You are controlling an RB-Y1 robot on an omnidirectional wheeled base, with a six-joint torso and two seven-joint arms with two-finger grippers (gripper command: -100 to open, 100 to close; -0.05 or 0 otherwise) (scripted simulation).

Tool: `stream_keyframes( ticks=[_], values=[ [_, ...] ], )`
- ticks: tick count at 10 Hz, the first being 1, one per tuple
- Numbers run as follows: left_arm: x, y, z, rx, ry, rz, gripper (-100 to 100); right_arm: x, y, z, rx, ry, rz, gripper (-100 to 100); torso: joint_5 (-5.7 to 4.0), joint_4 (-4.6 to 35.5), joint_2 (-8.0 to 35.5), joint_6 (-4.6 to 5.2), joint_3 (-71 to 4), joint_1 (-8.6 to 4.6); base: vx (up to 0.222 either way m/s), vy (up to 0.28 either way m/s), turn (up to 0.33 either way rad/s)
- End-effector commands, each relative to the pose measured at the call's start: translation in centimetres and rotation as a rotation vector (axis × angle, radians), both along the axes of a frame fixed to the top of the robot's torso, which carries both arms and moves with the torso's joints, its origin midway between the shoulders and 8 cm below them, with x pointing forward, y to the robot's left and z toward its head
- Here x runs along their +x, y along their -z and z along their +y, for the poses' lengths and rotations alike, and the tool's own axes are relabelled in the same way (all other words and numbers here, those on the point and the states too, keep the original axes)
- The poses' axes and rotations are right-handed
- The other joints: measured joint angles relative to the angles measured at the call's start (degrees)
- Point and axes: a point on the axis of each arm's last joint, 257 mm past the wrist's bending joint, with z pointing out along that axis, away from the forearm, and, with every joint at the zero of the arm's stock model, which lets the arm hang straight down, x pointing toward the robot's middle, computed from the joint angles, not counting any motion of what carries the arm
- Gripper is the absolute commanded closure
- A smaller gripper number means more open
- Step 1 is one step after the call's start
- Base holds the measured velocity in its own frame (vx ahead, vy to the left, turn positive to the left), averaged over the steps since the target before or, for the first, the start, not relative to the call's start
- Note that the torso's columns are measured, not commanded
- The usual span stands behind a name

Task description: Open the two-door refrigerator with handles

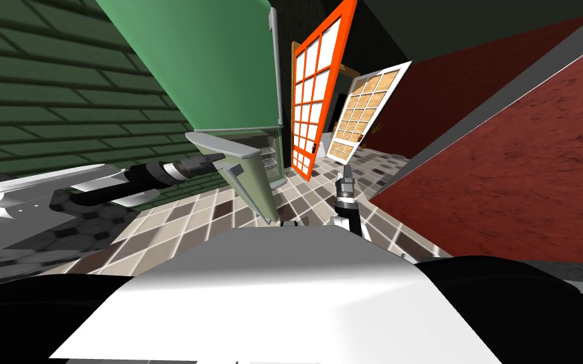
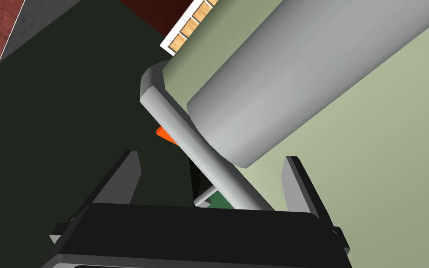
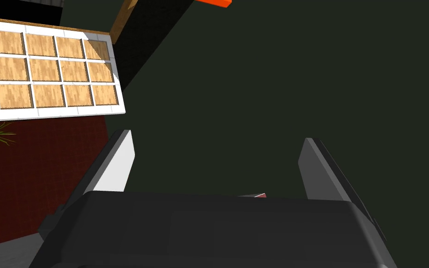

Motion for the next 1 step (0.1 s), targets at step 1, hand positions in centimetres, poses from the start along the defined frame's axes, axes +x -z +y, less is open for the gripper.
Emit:
stream_keyframes(
  ticks=[1],
  values=[
    [0.00, 0.00, 0.00, 0.000, 0.000, 0.000, 0, 0.00, 0.00, 0.00, 0.000, 0.000, 0.000, 0, 0.00, 0.00, 0.00, 0.00, 0.00, 0.01, 0.000, 0.000, 0.000]
  ],
)
